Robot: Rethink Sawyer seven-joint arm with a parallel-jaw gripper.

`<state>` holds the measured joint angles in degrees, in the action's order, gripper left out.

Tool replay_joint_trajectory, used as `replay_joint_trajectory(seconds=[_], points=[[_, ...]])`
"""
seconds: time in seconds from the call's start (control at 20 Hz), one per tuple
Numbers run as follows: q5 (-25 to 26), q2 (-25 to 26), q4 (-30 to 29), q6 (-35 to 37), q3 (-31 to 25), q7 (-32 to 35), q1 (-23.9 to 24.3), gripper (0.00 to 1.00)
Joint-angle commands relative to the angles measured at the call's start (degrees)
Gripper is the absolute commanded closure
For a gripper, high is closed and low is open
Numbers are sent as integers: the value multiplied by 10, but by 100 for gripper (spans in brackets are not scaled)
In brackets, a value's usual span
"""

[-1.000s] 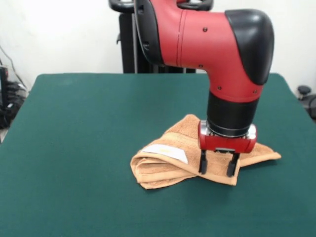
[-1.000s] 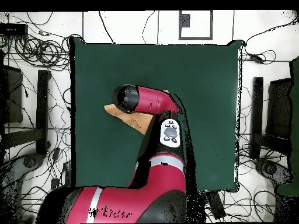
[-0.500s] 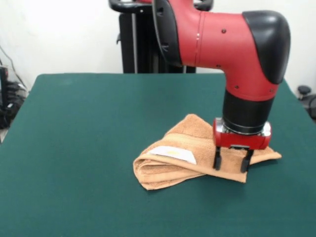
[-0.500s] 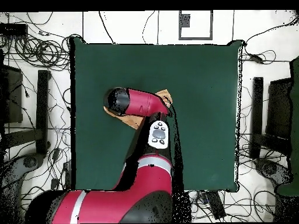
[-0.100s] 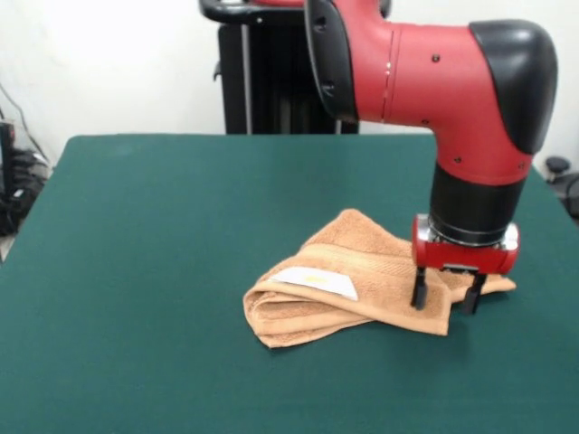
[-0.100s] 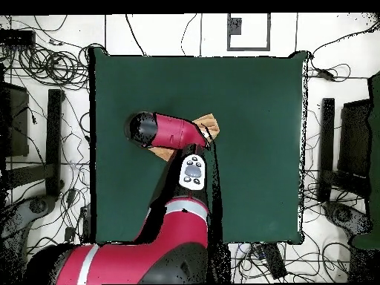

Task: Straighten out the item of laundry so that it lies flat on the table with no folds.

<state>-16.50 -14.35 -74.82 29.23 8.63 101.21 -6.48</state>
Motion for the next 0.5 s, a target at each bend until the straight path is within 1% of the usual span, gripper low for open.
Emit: replay_joint_trajectory(seconds=[0.05, 0.25, 0.5], points=[[-29, 27, -38, -5, -45, 138, 3, 0], [-22, 37, -34, -16, -48, 120, 15, 0], [-16, 50, -29, -31, -41, 115, 16, 0]])
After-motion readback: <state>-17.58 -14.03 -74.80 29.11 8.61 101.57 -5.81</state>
